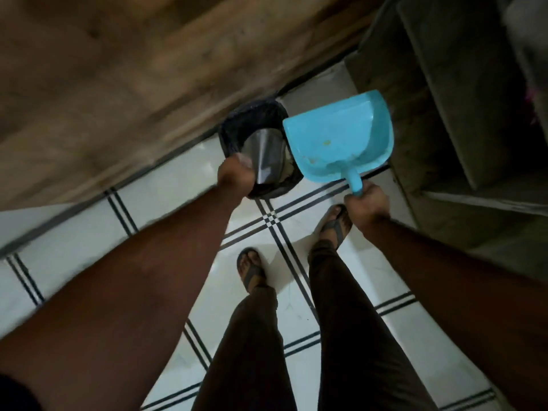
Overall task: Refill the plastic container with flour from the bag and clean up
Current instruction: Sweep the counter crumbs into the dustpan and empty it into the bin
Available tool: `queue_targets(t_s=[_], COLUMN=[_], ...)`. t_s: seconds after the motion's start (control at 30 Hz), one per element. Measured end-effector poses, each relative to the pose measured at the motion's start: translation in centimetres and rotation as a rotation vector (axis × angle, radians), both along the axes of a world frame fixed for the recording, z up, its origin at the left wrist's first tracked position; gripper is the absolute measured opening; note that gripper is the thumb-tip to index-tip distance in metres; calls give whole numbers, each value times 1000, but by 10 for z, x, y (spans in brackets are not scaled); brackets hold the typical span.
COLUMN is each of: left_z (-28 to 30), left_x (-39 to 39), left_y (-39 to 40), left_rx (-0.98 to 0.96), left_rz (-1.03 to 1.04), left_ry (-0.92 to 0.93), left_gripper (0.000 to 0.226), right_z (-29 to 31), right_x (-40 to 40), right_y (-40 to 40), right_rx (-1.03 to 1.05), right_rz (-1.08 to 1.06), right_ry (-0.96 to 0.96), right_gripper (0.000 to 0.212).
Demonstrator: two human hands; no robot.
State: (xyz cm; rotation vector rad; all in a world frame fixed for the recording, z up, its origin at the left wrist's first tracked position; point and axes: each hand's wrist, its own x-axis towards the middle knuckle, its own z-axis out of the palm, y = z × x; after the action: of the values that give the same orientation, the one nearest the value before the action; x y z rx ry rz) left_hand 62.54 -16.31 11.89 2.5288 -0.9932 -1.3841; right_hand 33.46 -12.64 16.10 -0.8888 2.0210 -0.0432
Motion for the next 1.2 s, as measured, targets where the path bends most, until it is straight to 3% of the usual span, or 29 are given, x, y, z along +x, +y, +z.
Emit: queue_targets(t_s=[0.33,0.5,0.57,0.63,0.9,1.07,1.2], left_z=[235,363,395,418,451,461,468], left_x=[-2,-41,-56,-77,-192,-287,-352], left_y=[8,20,22,17,-33,-79,-108], left_rx=[-284,-375,-416,-441,-379,-412,-503], left_rz=[74,57,66,47,-180,-369,-539], left_ry=[288,489,525,551,562,478,307], left_gripper=[8,9,9,11,8,10,6], right_z=[204,321,361,400,467,472,466], right_x=[19,-4,-18,-40,-181,-270,-321], right_y=[24,47,53,54,28,28,35], right_rx=[-170,-241,-311,-419,-732,-690,-674], right_rz=[-172,-318,-368,-378,-568,-671,-761], right_ry=[-100,-349,-406,-411,-215,-74,-83], right_gripper=[21,18,30,36,18,26,27])
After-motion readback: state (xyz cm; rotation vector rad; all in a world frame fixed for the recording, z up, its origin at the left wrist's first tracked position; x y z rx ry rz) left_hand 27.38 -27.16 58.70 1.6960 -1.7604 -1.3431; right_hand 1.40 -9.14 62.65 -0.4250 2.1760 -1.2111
